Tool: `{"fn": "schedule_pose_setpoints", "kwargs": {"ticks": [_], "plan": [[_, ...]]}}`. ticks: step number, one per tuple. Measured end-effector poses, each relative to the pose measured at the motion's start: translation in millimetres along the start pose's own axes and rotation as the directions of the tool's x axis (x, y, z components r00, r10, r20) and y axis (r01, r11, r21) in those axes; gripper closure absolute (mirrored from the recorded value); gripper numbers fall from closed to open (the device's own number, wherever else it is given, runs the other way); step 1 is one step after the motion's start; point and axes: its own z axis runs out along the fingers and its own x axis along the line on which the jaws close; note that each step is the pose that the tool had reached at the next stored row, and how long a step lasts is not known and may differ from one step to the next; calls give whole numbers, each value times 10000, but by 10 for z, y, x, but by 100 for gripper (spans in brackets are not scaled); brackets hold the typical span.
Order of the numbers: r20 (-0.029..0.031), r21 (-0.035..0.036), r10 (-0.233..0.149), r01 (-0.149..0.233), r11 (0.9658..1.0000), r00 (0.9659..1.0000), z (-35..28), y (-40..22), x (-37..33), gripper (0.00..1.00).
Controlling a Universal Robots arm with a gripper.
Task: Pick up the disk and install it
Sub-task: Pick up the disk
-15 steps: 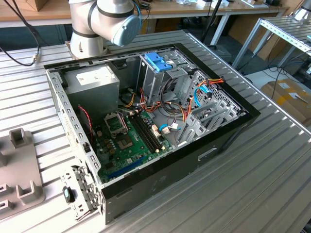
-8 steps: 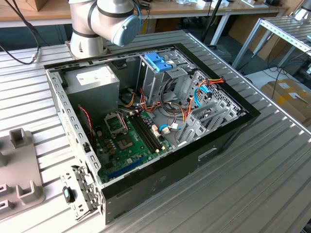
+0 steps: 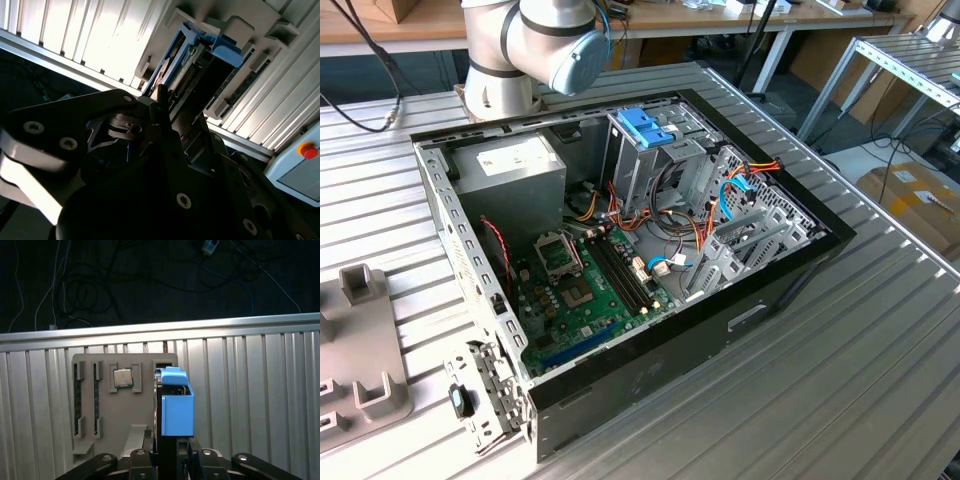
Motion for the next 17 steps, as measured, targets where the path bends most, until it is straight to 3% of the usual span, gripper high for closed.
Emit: {"fn": "schedule_pose_setpoints", "kwargs": {"ticks": [6,11,14,17], "plan": [[1,2,0,0,10000,10000,-168,-3,3,65],[2,3,0,0,10000,10000,-397,-6,8,65],[1,2,0,0,10000,10000,-485,-7,9,65],[1,2,0,0,10000,10000,-648,-10,13,65]]}}
